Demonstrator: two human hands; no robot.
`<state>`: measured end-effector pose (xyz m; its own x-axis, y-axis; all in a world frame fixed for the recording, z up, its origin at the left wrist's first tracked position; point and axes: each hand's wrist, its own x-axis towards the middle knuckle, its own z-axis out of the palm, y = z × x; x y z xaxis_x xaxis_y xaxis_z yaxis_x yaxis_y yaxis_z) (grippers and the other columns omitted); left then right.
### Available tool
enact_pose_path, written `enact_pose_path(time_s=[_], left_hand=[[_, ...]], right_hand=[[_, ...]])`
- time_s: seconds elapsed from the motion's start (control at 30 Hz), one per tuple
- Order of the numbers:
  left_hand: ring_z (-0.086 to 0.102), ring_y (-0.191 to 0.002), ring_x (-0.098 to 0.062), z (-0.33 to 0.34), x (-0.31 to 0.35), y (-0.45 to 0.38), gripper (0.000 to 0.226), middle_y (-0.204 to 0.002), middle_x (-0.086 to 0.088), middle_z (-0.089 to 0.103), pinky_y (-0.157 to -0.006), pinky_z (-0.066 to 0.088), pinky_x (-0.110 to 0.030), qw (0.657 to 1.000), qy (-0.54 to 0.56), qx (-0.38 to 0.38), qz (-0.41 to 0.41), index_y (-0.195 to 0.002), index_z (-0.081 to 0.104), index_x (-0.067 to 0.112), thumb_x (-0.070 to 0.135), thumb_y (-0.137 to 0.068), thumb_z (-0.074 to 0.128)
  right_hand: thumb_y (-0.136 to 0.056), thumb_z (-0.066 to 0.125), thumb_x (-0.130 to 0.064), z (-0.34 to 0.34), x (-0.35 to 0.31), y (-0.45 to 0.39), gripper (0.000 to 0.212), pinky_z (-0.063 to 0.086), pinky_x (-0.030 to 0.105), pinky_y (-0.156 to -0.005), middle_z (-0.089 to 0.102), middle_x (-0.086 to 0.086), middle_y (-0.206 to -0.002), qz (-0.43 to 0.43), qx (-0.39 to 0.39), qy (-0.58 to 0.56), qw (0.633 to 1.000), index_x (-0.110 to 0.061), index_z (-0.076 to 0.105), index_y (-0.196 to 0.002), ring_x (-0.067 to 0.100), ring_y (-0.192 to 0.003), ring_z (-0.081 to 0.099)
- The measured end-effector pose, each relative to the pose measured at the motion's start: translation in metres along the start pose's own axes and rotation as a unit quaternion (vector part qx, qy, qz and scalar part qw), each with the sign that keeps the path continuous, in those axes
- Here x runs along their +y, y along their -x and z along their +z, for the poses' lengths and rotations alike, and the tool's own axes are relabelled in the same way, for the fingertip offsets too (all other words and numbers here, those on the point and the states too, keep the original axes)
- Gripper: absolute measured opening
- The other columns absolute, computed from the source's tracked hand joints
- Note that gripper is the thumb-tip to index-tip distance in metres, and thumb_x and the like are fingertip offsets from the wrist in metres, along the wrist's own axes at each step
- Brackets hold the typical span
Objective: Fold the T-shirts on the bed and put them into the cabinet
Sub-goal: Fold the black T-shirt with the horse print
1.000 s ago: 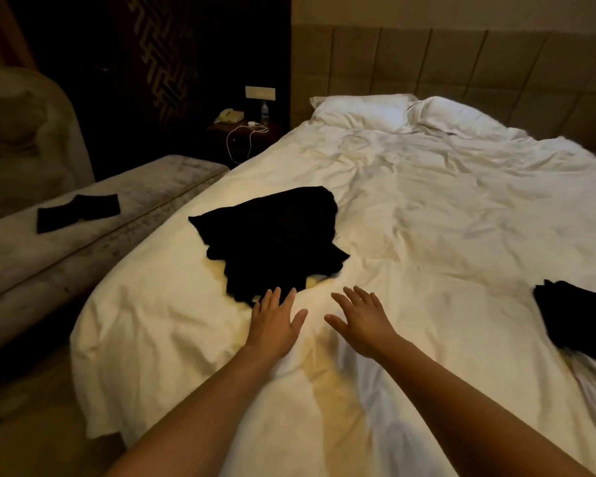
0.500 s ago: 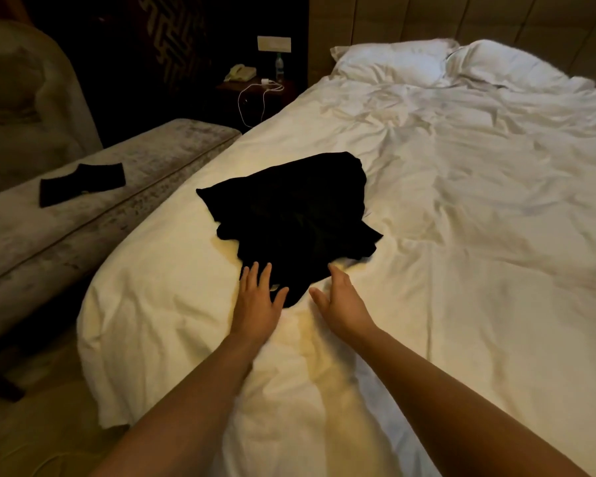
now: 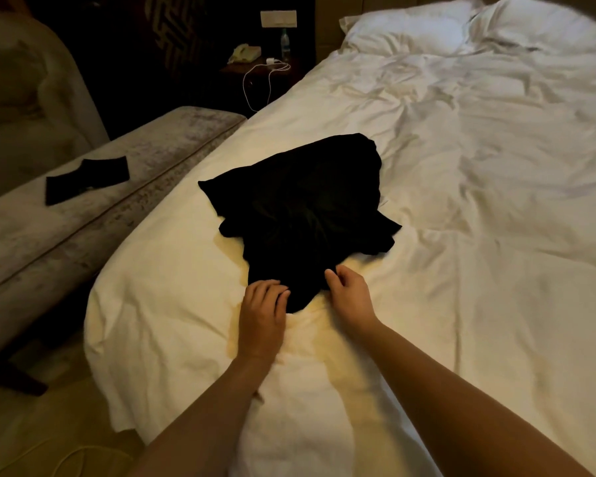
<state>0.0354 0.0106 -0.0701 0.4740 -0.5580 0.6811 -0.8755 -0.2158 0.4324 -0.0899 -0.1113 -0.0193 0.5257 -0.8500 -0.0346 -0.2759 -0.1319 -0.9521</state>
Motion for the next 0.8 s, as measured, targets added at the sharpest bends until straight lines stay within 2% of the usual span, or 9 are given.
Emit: enact_pose_path(time_s=[0.13,0.33,0.53,0.67,0.73,0.8], left_hand=[[0.058,-0.102,-0.026,-0.003,0.005,0.003,0.025,-0.104,-0.008,0.066,-0.091,0.047,-0.036,1.0,-0.006,0.004,0.025,-0.096,0.073,0.007,0.022,-0.099,0.054],[0.057,-0.111,-0.025,-0.014,0.044,0.009,0.025,-0.112,-0.007,0.066,-0.098,0.044,-0.037,0.996,0.023,-0.029,0.081,-0.094,0.073,0.01,0.027,-0.099,0.054],[0.056,-0.117,-0.021,-0.023,0.092,0.015,0.019,-0.115,-0.004,0.065,-0.101,0.042,-0.034,0.986,0.076,-0.096,0.115,-0.09,0.07,0.014,0.029,-0.096,0.058],[0.055,-0.12,-0.019,-0.022,0.133,0.019,0.018,-0.117,-0.003,0.064,-0.102,0.042,-0.032,0.975,0.103,-0.143,0.139,-0.089,0.068,0.014,0.028,-0.096,0.059],[0.054,-0.119,-0.015,-0.021,0.158,0.024,0.02,-0.118,-0.002,0.063,-0.1,0.043,-0.027,0.965,0.126,-0.172,0.15,-0.091,0.068,0.014,0.03,-0.098,0.058],[0.053,-0.119,-0.011,-0.018,0.185,0.031,0.021,-0.119,0.002,0.063,-0.092,0.049,-0.026,0.959,0.13,-0.195,0.161,-0.092,0.068,0.016,0.033,-0.098,0.055]], right_hand=[[-0.1,0.05,-0.023,-0.021,0.007,0.015,0.035,0.033,0.034,-0.057,0.039,0.003,-0.059,0.02,0.031,-0.023,0.999,-0.012,0.04,-0.068,0.015,-0.058,0.036],[-0.094,0.049,-0.009,-0.055,-0.005,0.043,0.037,0.024,0.034,-0.057,0.027,0.003,-0.059,0.028,0.117,-0.069,0.99,-0.016,0.028,-0.064,0.013,-0.058,0.024],[-0.094,0.045,-0.005,-0.101,-0.013,0.077,0.03,0.028,0.035,-0.059,0.033,0.013,-0.064,0.043,0.192,-0.128,0.972,-0.011,0.037,-0.066,0.018,-0.063,0.03],[-0.094,0.044,-0.005,-0.133,-0.013,0.103,0.027,0.027,0.034,-0.06,0.033,0.011,-0.067,0.081,0.238,-0.187,0.95,-0.009,0.038,-0.068,0.021,-0.067,0.03],[-0.092,0.045,-0.011,-0.153,-0.006,0.116,0.023,0.035,0.036,-0.061,0.037,0.013,-0.07,0.113,0.266,-0.227,0.93,-0.001,0.042,-0.071,0.023,-0.07,0.035],[-0.092,0.045,-0.01,-0.174,0.002,0.127,0.02,0.051,0.037,-0.063,0.049,0.015,-0.075,0.153,0.286,-0.292,0.9,0.006,0.053,-0.081,0.026,-0.07,0.048]])
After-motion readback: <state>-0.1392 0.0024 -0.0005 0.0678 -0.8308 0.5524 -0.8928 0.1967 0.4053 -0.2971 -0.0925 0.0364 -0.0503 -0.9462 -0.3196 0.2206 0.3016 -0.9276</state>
